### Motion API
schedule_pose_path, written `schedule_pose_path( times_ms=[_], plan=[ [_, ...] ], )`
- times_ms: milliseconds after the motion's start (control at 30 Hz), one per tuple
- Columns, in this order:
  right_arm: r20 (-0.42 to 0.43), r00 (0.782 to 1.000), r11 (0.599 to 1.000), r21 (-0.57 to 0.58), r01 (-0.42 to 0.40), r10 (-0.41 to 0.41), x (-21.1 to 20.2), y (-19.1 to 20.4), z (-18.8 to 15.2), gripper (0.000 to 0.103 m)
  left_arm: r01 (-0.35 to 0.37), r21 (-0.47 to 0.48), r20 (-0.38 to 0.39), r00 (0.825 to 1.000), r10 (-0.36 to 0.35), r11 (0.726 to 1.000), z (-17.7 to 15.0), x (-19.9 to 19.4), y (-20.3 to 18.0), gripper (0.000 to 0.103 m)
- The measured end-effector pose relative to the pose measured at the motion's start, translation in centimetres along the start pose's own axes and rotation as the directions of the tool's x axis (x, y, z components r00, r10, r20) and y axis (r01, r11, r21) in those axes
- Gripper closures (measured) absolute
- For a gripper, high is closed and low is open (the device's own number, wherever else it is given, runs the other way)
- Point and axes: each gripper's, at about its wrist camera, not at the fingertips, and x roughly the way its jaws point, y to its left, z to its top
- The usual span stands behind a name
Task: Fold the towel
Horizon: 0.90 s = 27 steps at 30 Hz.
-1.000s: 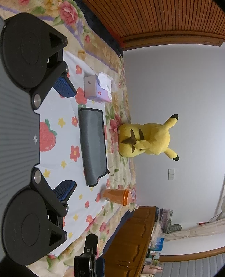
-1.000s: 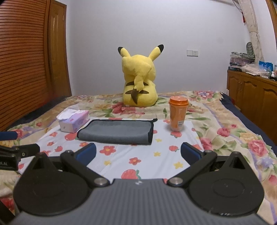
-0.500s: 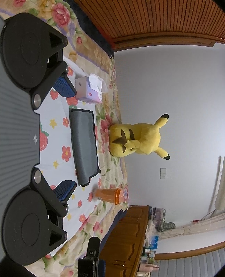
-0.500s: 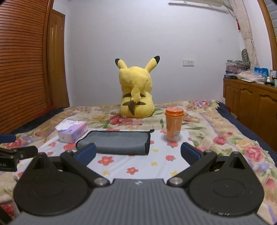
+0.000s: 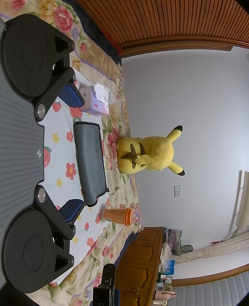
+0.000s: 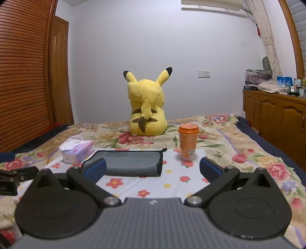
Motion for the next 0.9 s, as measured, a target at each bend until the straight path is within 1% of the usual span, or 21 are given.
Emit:
schedule_pose_path(
  times_ms=[900],
  plan=[
    [-0.001, 1.0, 1.0, -0.001, 0.0, 0.0, 0.01, 0.06, 0.0, 0.0, 0.001, -0.001, -0.003, 1.0, -0.001, 1.0, -0.02, 0.1, 0.21, 0.0]
  ],
)
